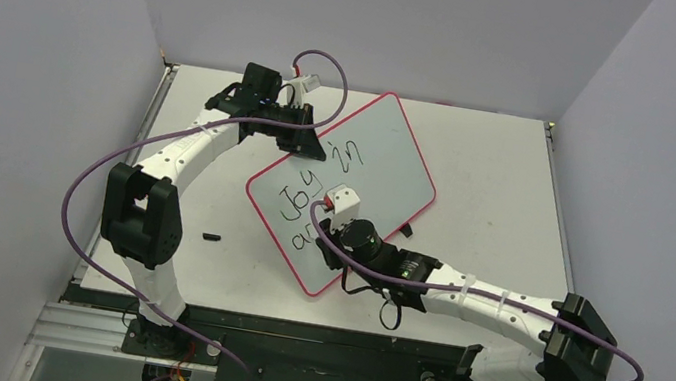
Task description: Write a sentence on the whiteboard
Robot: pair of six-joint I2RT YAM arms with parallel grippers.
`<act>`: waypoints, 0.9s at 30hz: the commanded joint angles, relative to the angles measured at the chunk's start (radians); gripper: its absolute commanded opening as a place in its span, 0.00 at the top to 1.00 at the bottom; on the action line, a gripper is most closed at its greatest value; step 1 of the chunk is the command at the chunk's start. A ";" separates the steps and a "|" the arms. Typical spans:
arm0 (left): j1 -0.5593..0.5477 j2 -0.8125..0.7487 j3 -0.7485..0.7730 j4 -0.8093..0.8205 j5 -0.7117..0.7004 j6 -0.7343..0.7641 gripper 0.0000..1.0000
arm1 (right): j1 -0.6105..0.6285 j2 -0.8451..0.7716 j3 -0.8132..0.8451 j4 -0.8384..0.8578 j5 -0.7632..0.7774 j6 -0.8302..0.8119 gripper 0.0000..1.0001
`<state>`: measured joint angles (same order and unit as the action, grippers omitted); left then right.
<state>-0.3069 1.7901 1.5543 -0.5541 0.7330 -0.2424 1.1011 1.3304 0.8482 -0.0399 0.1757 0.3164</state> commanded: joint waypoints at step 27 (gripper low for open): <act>-0.003 -0.044 -0.027 0.049 -0.271 0.079 1.00 | -0.017 -0.106 0.029 -0.070 0.090 -0.018 1.00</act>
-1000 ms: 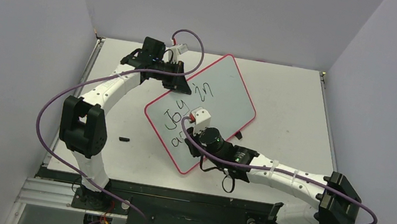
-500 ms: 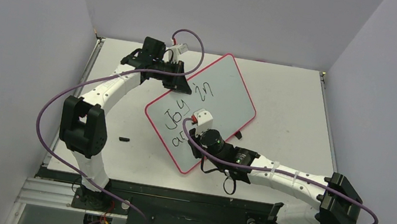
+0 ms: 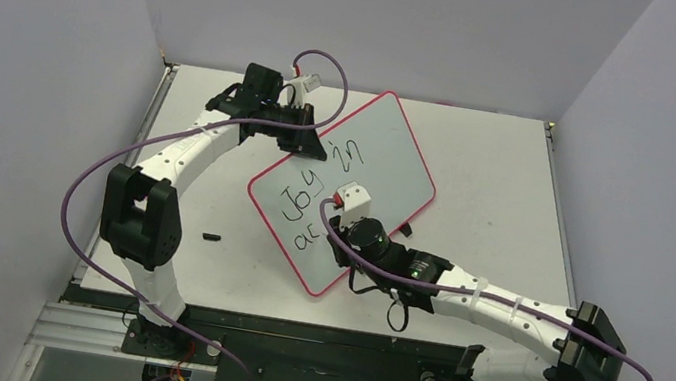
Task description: Write a sentence on the whiteboard
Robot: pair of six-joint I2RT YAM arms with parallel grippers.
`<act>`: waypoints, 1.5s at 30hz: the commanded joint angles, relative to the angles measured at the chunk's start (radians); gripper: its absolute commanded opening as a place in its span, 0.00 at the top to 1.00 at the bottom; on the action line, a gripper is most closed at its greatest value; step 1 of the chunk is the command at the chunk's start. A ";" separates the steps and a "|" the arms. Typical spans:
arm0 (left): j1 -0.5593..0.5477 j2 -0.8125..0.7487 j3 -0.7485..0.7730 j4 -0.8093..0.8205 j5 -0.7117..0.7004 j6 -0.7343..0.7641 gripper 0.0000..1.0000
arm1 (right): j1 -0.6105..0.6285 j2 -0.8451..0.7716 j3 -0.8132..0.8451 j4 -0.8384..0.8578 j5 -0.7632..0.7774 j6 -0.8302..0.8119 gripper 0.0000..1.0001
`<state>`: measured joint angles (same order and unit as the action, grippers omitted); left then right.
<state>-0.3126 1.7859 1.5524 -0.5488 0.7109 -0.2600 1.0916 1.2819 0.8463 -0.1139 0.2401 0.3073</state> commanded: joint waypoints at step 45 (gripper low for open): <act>0.006 -0.026 -0.077 0.119 -0.182 0.093 1.00 | -0.134 0.099 0.137 0.144 -0.216 -0.041 1.00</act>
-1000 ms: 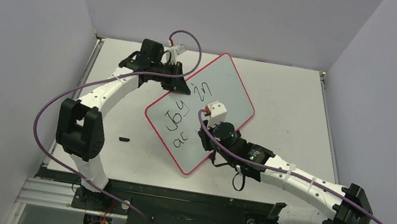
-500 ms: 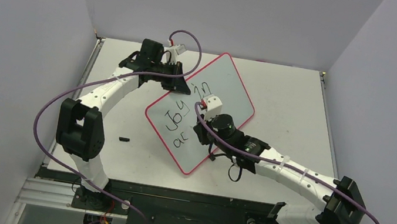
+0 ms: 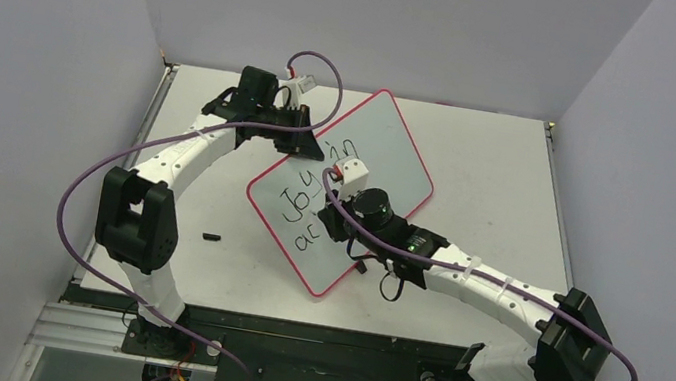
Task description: Write a sentence on the whiteboard
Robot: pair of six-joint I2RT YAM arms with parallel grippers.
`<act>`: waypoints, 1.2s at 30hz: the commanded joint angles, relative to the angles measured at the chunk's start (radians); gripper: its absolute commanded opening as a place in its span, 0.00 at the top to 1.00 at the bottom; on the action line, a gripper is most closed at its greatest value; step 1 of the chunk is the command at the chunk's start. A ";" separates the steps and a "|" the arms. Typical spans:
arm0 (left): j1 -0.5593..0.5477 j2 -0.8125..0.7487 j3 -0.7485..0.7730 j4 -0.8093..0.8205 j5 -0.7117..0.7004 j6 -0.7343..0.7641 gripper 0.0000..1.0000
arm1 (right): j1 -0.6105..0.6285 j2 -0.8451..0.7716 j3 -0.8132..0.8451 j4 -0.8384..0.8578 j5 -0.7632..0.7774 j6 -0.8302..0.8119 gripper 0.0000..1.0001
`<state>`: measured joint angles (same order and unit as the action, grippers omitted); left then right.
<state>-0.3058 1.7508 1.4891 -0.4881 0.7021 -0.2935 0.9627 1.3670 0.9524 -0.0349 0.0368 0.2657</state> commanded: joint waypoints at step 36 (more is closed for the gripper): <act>-0.001 0.003 -0.013 0.056 -0.173 0.126 1.00 | -0.003 -0.067 -0.106 0.040 0.028 0.023 1.00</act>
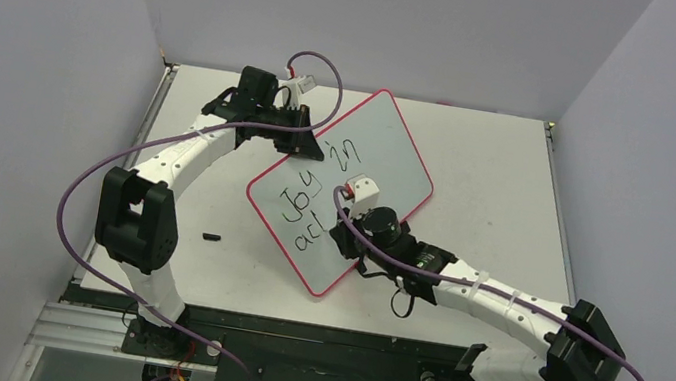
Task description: Write a sentence on the whiteboard
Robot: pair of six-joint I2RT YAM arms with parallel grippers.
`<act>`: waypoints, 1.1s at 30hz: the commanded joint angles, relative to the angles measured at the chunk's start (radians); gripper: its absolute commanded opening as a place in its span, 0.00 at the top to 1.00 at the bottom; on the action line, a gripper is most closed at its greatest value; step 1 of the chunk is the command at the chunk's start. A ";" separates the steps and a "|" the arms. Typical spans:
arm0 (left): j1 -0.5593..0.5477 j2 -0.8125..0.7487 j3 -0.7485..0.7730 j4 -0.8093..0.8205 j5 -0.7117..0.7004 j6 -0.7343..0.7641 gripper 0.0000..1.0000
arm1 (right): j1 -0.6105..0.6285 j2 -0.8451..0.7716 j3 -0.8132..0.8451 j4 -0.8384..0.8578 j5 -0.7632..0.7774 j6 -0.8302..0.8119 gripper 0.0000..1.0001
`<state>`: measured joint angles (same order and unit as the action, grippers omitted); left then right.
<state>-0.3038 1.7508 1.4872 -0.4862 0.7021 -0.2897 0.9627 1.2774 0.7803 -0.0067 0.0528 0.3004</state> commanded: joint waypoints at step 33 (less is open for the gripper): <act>-0.004 -0.008 -0.018 0.055 -0.177 0.122 1.00 | -0.015 0.087 0.106 -0.036 0.102 0.023 1.00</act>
<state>-0.3031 1.7508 1.4826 -0.4774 0.6960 -0.2893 0.9607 1.3495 0.8978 -0.0311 0.1261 0.3084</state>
